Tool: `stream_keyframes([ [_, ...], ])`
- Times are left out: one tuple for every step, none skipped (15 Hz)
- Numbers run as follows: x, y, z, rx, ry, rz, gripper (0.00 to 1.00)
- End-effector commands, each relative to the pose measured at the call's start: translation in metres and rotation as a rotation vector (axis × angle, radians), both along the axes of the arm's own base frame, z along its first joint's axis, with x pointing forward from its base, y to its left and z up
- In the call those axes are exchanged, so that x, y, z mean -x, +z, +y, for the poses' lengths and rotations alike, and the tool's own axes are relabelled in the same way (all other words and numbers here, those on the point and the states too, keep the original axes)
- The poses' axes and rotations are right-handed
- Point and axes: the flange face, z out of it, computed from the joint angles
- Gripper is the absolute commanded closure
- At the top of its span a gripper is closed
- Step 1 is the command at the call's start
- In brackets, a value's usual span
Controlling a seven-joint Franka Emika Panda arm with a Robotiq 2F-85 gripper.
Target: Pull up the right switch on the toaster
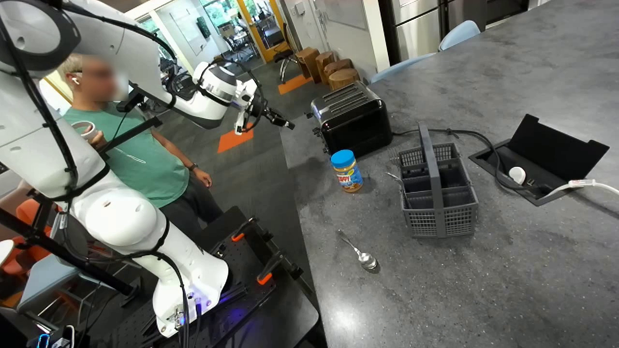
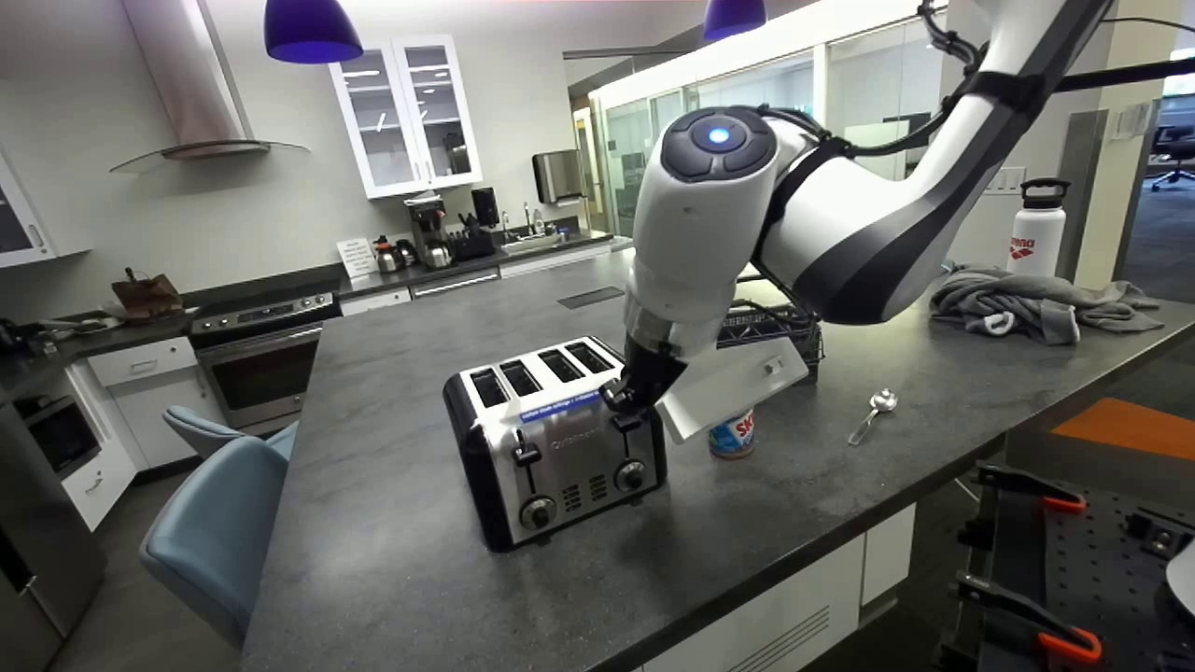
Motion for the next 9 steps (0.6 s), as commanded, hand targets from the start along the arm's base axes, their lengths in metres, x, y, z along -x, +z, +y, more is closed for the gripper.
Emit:
stream_keyframes([
  [0.024,0.022,-0.015,-0.021,0.051,-0.046,1.0],
  [0.027,0.026,-0.017,-0.026,0.063,-0.055,1.0],
  [0.03,0.029,-0.019,-0.036,0.074,-0.063,1.0],
  [0.032,0.031,-0.02,-0.043,0.087,-0.07,1.0],
  [0.034,0.032,-0.021,-0.052,0.099,-0.075,1.0],
  [0.036,0.034,-0.022,-0.057,0.11,-0.08,1.0],
  [0.037,0.035,-0.023,-0.062,0.119,-0.085,1.0],
  [0.039,0.036,-0.023,-0.067,0.127,-0.088,1.0],
  [0.04,0.036,-0.024,-0.067,0.127,-0.088,1.0],
])
